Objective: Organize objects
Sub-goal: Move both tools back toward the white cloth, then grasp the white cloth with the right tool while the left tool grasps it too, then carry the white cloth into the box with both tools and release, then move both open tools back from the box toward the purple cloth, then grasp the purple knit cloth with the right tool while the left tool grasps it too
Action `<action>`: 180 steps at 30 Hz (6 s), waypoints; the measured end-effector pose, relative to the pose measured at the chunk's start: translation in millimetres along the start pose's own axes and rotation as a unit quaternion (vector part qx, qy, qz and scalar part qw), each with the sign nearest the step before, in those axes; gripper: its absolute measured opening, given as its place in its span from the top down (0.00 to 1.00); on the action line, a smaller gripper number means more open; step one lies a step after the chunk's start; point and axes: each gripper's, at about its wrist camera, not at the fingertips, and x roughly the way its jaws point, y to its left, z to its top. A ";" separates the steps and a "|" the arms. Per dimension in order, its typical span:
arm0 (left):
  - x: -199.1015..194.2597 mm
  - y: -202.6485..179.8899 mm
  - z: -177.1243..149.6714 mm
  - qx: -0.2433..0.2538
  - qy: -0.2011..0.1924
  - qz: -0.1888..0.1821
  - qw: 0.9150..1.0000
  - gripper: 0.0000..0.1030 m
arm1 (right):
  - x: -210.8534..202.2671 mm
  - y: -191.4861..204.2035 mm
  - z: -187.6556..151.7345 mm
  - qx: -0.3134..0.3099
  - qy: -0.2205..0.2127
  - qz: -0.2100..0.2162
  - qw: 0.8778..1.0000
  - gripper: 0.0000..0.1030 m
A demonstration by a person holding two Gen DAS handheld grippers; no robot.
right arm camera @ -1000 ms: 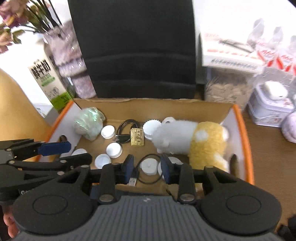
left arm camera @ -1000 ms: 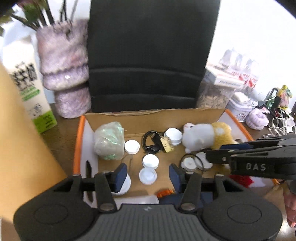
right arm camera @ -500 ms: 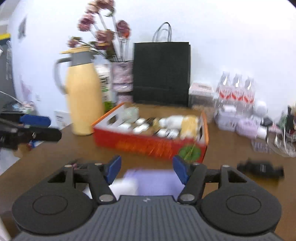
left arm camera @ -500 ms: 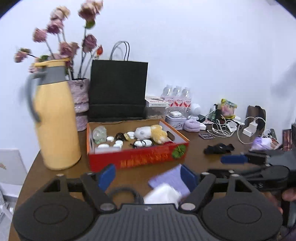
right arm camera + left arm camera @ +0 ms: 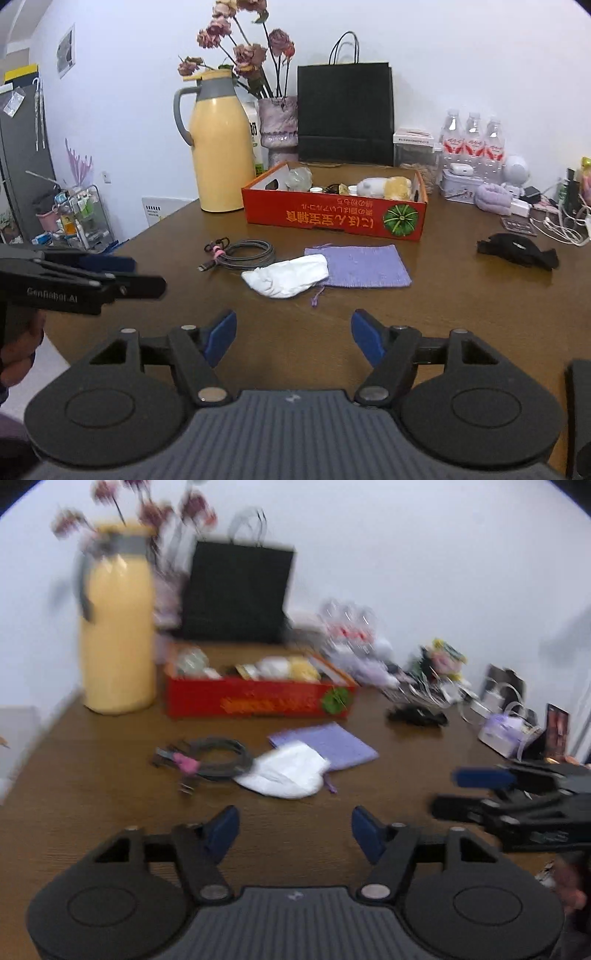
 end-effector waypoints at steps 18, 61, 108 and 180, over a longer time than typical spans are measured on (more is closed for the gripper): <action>119.3 21.3 23.6 -0.064 0.047 0.063 0.995 0.61 | 199.0 -53.3 45.2 0.065 0.076 0.031 0.994 0.92; 82.6 19.5 126.7 0.005 -0.070 -0.005 0.997 0.99 | 90.5 -43.3 72.9 0.096 -0.051 -0.007 0.994 0.98; -44.7 -36.4 6.1 0.060 -0.088 0.073 0.992 0.07 | -2.9 -13.5 27.8 -0.019 -0.053 -0.057 0.997 0.00; -13.2 -57.9 -30.6 -0.007 -0.048 0.084 0.995 1.00 | -2.2 -17.6 -43.1 0.091 -0.024 -0.049 0.994 0.94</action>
